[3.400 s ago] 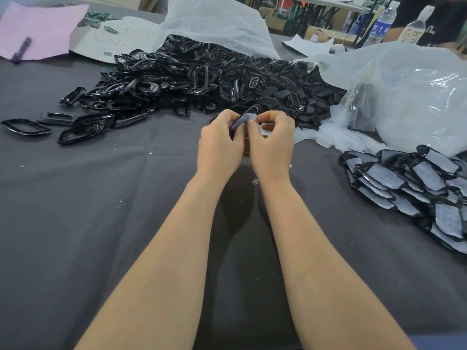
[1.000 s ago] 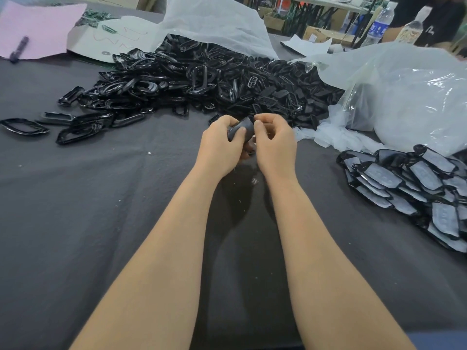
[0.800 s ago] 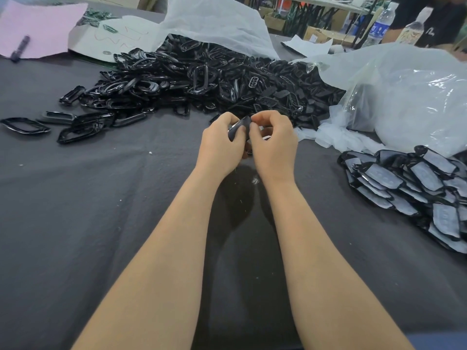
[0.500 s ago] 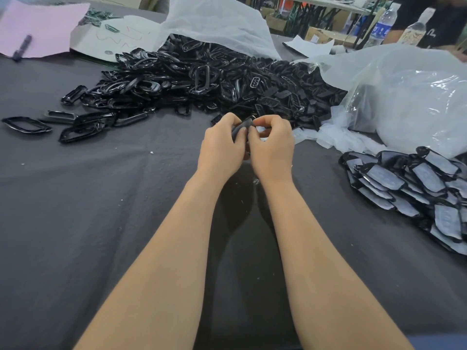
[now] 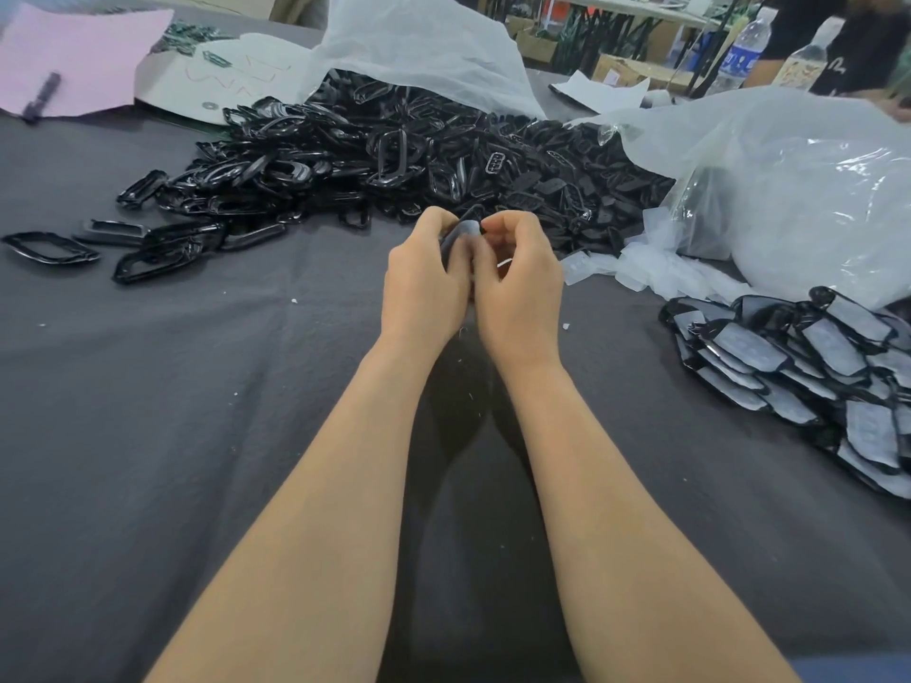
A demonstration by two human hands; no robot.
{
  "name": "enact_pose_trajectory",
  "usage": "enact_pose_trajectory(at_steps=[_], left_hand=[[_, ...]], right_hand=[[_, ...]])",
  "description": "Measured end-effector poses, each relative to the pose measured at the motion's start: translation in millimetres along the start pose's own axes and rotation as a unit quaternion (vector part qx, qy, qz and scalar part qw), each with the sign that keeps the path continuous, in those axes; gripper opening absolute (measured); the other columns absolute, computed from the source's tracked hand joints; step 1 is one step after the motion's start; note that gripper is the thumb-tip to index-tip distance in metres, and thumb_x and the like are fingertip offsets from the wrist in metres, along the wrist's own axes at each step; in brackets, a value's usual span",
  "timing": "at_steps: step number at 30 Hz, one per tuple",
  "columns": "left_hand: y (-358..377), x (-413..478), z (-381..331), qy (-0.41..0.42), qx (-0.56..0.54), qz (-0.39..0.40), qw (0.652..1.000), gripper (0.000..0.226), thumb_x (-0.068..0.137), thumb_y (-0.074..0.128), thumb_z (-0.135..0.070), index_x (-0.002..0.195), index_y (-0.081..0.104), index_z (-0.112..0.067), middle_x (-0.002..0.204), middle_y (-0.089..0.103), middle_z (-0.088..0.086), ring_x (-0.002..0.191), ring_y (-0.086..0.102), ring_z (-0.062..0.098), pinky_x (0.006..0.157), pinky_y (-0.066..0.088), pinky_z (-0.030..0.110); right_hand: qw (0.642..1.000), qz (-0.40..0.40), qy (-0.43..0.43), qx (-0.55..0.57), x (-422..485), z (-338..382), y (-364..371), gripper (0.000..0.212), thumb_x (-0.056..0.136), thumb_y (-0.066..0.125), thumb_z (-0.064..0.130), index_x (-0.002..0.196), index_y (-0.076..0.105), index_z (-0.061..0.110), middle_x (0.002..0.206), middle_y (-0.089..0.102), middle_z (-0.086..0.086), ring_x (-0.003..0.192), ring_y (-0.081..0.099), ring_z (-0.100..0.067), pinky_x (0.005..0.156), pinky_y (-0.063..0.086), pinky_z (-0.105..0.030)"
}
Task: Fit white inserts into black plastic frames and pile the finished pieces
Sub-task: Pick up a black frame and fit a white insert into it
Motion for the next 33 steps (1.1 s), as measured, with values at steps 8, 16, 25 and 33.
enact_pose_trajectory(at_steps=[8,16,25,33], left_hand=[[0,-3,-7,0.030,0.018,0.015,0.999,0.010,0.099,0.048,-0.017,0.104,0.056,-0.014,0.078,0.064,-0.005,0.069,0.062,0.011,0.068,0.054,0.033],[1,-5,-10,0.062,0.069,0.037,0.995,0.016,0.097,0.049,-0.012,0.108,0.060,-0.015,0.083,0.069,0.001,0.079,0.064,0.026,0.076,0.053,0.044],[5,-3,-10,0.069,0.058,0.069,0.994,0.017,0.098,0.047,-0.012,0.109,0.061,-0.014,0.082,0.066,-0.002,0.079,0.064,0.022,0.078,0.052,0.043],[8,0,-3,0.021,-0.009,0.106,0.994,0.013,0.100,0.048,-0.016,0.104,0.058,-0.024,0.076,0.059,-0.017,0.064,0.058,-0.007,0.056,0.043,0.004]], right_hand=[[0.999,-0.014,0.038,0.022,6,-6,-8,0.011,0.094,0.058,0.012,0.094,0.066,0.006,0.088,0.065,-0.002,0.074,0.054,-0.004,0.065,0.039,-0.005],[0.997,0.021,0.070,0.001,10,-15,-9,0.010,0.094,0.057,0.013,0.093,0.065,0.008,0.076,0.057,0.009,0.068,0.051,0.001,0.063,0.039,-0.005],[0.995,0.013,0.095,0.006,11,-25,-11,0.011,0.093,0.061,0.021,0.086,0.058,0.013,0.072,0.054,0.012,0.065,0.050,0.001,0.062,0.039,-0.005],[0.980,0.059,0.153,0.114,14,-38,-9,0.014,0.091,0.063,0.015,0.079,0.062,0.022,0.074,0.063,0.007,0.070,0.058,-0.005,0.070,0.049,-0.018]])
Point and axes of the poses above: each hand's wrist, its own x-axis towards the middle knuckle, its own y-axis out of the palm, z = x × y, the point moved 6 cm from there along x, towards the middle knuckle
